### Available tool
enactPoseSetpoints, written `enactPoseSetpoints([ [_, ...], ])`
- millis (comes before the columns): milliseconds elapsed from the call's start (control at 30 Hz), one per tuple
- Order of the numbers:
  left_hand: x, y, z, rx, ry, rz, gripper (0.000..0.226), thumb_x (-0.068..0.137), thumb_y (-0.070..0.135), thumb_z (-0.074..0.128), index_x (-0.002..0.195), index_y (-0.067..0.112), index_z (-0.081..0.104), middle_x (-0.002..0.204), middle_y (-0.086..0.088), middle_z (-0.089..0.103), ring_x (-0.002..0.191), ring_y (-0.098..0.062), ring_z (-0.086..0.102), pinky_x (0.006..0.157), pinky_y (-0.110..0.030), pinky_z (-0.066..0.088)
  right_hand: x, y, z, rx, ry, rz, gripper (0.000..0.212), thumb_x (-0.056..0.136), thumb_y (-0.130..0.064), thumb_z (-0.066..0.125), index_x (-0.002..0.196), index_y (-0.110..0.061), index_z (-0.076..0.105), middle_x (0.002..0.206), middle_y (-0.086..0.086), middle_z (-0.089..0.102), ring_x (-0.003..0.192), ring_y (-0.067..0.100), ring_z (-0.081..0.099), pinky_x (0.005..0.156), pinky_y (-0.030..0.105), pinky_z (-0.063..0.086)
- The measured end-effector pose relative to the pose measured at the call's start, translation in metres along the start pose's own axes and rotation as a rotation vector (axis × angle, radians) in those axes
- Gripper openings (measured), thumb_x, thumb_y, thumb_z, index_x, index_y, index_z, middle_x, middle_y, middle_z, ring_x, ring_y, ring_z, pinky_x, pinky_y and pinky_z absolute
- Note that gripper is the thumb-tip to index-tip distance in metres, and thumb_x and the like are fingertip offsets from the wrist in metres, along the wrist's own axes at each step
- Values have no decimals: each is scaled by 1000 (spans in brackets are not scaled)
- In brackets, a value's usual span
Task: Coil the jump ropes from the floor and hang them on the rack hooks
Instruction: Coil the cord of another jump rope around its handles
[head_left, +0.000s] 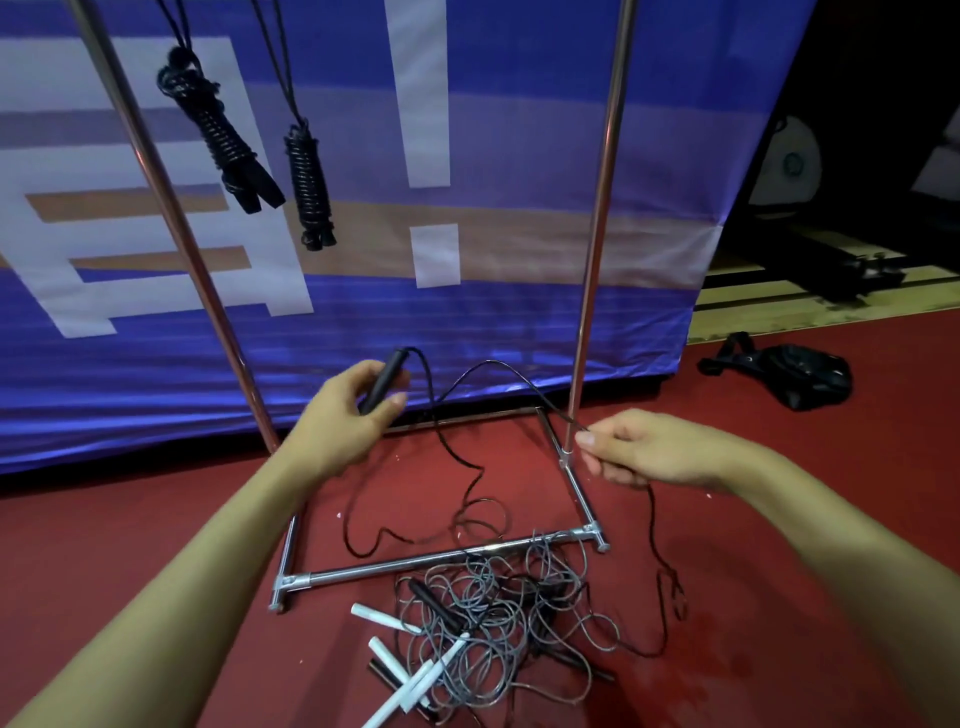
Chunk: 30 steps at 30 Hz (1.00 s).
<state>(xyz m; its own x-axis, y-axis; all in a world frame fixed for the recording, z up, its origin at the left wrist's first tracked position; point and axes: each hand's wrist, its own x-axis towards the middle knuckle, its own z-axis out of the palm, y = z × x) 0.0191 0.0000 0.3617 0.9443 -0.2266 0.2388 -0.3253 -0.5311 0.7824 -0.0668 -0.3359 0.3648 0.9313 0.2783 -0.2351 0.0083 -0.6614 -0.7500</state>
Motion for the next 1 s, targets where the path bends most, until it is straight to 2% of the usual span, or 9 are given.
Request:
enactPoseSetpoints([
  [67, -8, 14, 17, -87, -150, 58, 12, 100, 23, 68, 112, 21, 72, 92, 0, 75, 51, 0, 50, 48, -13, 42, 5, -12, 4, -14, 48, -69, 43, 108, -44, 42, 79, -20, 64, 60, -7, 50, 59, 15, 42, 62, 33, 38],
  [167, -21, 42, 50, -173, -287, 122, 16, 100, 20, 67, 116, 16, 70, 66, 18, 65, 45, 6, 48, 48, -7, 37, 12, -30, 18, -43, 18, -167, 44, 110, -36, 40, 81, -16, 65, 58, -7, 49, 54, 8, 43, 60, 27, 40],
  [267, -28, 58, 69, -277, -354, 91, 15, 102, 24, 65, 116, 17, 66, 62, 2, 62, 43, -10, 44, 42, -19, 38, 16, -43, 30, -106, -11, -187, 46, 110, -40, 38, 80, -19, 66, 59, -7, 56, 53, 7, 52, 58, 21, 46],
  [433, -26, 56, 62, -218, -448, 80, 10, 101, 26, 66, 101, 17, 62, 62, 10, 63, 44, -8, 45, 42, -19, 37, 14, -35, 28, -151, 68, -162, 45, 104, -49, 48, 73, -20, 65, 61, -2, 67, 58, 7, 65, 62, 19, 50],
  [533, -12, 45, 43, -129, -314, 138, 9, 99, 21, 68, 102, 13, 64, 68, 5, 66, 47, 0, 50, 49, -14, 39, 11, -23, 14, -220, 64, -84, 50, 101, -57, 51, 69, -19, 63, 58, -1, 67, 56, 7, 64, 66, 26, 50],
  [633, -3, 20, 14, -59, -130, 103, 9, 98, 19, 69, 99, 11, 66, 67, 4, 69, 52, 4, 54, 56, -13, 42, 5, 1, -5, -393, -69, 129, 60, 94, -73, 44, 68, -20, 49, 58, -5, 53, 54, 13, 49, 64, 31, 42],
  [733, -2, -4, -3, 89, -103, 45, 7, 97, 23, 70, 94, 18, 66, 69, 6, 69, 53, 5, 53, 59, -19, 42, 2, 17, -5, -309, -97, 196, 54, 94, -73, 44, 73, -23, 45, 66, -4, 50, 61, 15, 45, 64, 30, 40],
  [800, -4, -5, 1, 201, -149, 60, 11, 96, 28, 72, 90, 24, 64, 68, 8, 60, 54, 1, 50, 61, -28, 41, 3, 11, -1, -155, -57, 116, 48, 99, -63, 47, 75, -21, 49, 67, -6, 50, 63, 13, 45, 62, 27, 42],
  [1000, -31, 48, 56, -171, -419, 37, 14, 101, 27, 67, 111, 17, 65, 60, 4, 49, 43, -14, 41, 40, -20, 34, 17, -29, 18, -4, 39, -199, 42, 109, -42, 43, 77, -22, 61, 57, -13, 45, 55, 11, 38, 55, 28, 35],
])
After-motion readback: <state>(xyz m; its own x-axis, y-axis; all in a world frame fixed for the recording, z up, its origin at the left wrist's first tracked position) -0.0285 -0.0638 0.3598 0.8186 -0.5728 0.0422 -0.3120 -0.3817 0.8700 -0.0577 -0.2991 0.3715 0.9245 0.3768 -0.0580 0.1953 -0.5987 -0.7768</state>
